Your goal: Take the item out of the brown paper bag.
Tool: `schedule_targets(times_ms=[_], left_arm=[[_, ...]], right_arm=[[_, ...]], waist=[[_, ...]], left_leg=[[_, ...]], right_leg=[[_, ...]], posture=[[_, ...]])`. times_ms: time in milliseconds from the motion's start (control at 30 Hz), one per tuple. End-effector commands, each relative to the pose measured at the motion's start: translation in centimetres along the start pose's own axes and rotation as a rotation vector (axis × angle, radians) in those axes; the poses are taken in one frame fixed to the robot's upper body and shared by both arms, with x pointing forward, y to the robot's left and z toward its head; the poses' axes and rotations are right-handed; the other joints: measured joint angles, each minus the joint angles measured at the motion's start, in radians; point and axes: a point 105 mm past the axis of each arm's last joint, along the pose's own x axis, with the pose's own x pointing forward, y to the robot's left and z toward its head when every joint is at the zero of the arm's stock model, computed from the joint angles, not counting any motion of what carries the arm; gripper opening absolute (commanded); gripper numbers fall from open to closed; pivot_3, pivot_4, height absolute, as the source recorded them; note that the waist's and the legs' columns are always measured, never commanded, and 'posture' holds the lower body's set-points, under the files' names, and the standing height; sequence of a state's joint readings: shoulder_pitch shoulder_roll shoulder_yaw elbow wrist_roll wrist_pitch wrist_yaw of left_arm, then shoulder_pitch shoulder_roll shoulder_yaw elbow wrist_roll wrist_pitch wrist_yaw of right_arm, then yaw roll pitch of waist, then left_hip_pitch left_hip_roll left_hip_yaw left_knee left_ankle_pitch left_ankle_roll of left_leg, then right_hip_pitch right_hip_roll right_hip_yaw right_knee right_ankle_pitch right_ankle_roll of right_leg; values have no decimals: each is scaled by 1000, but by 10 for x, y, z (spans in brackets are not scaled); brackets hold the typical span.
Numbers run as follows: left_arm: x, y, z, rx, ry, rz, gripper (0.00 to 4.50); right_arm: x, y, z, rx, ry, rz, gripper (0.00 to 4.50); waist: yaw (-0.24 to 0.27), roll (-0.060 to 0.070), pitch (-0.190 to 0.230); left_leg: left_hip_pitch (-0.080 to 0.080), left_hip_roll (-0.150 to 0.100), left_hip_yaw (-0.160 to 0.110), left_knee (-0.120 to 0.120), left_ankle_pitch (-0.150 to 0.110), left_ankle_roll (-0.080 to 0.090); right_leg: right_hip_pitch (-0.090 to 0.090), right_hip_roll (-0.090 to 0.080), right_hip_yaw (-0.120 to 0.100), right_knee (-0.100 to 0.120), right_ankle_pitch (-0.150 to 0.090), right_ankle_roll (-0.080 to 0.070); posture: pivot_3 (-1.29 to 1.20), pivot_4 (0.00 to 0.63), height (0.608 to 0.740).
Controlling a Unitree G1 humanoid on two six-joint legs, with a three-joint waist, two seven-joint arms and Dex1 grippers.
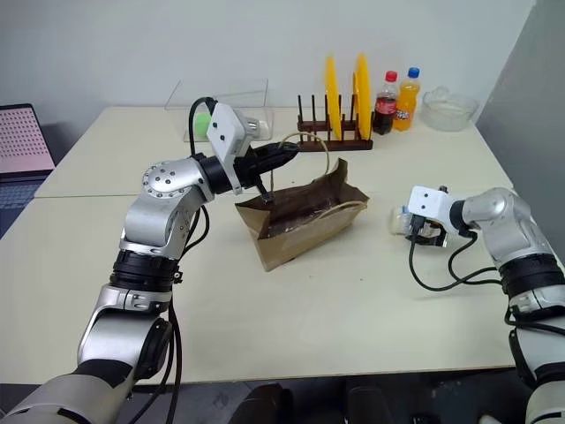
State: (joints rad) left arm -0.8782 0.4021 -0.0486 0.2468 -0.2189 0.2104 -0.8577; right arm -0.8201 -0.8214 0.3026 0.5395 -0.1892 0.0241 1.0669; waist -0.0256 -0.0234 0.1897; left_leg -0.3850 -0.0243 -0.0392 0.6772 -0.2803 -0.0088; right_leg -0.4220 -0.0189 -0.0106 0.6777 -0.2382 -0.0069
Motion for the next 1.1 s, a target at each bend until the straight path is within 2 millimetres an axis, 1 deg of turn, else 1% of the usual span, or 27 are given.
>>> schedule_targets(times_ms=[33,133,200,267,300,333,400,433,500,533,600,667,833,867,1000,1100], left_arm=[[-1,3,13,47,-29,11,0],[-2,6,11,50,-16,30,0],[-3,8,11,41,-12,29,0],[-6,9,11,29,-8,15,0],[-8,11,10,22,-4,22,0],[-9,13,10,18,-1,28,0],[-14,21,6,17,33,52,407],[-17,26,3,15,50,62,606],[-20,31,-1,17,77,69,1163],[-20,32,-3,20,87,65,1507],[-23,36,-8,29,116,57,2131],[-26,39,-11,39,135,53,2773],[-38,51,-17,37,167,102,4311],[-42,52,-20,38,181,114,4489],[-59,58,-30,60,223,188,4489],[-77,64,-33,61,227,290,4489]], right_arm=[[-25,-12,17,-20,-66,-37,4475],[-52,-11,39,6,-181,-65,4475],[-71,-4,57,42,-289,-91,4475],[-86,5,79,122,-447,-162,4475],[-91,11,89,171,-525,-199,4475],[-95,15,94,206,-571,-224,4475],[-95,43,116,300,-732,-252,4500],[-94,56,123,344,-775,-260,4500],[-88,75,128,400,-796,-289,4500],[-85,80,130,431,-801,-306,4500],[-79,82,134,481,-814,-355,4500],[-76,81,137,502,-823,-388,4500],[-69,82,144,487,-830,-388,4500],[-67,82,145,482,-832,-381,4500],[-64,84,147,470,-836,-367,4500],[-62,85,146,460,-831,-364,4500]], waist=[[0,0,0],[3,0,0],[5,0,0],[8,0,0],[7,0,0],[7,0,0],[8,0,0],[10,-1,-1],[11,0,0],[11,0,0],[11,0,0],[11,0,-1],[9,0,0],[9,0,0],[5,0,-1],[5,0,0]], left_leg=[[0,0,0,0,0,0],[0,0,-1,0,0,0],[-1,0,-2,0,0,0],[-1,0,-3,0,0,0],[0,0,-3,0,0,0],[0,0,-4,0,0,0],[1,0,-4,0,0,0],[1,0,-5,0,0,-1],[1,1,-6,0,0,-1],[0,0,-6,0,1,-2],[0,-1,-4,1,1,-2],[1,-1,-4,1,1,-2],[1,-1,-5,0,1,-1],[1,-1,-5,0,1,-1],[1,0,-5,-1,1,-1],[1,0,-5,-1,0,-1]], right_leg=[[0,0,0,0,0,0],[0,0,0,0,0,0],[0,0,-1,0,0,0],[1,0,-2,0,0,0],[1,0,-2,0,0,0],[1,0,-2,0,-1,1],[2,0,-2,1,-3,5],[2,0,-3,1,-3,5],[1,0,-3,2,-3,5],[1,0,-3,2,-3,5],[1,0,-2,1,-3,5],[2,0,-1,0,-3,5],[1,0,-2,0,-3,5],[1,0,-2,1,-3,5],[1,1,-2,1,-3,5],[1,0,-2,1,-3,5]], posture=[[0,150,740],[0,150,740],[0,150,740],[0,150,740],[0,150,740],[0,150,740],[0,150,740],[0,150,740],[0,150,740],[0,150,740],[0,150,740],[0,150,740],[0,150,740],[0,150,740],[0,150,740],[0,150,740]])
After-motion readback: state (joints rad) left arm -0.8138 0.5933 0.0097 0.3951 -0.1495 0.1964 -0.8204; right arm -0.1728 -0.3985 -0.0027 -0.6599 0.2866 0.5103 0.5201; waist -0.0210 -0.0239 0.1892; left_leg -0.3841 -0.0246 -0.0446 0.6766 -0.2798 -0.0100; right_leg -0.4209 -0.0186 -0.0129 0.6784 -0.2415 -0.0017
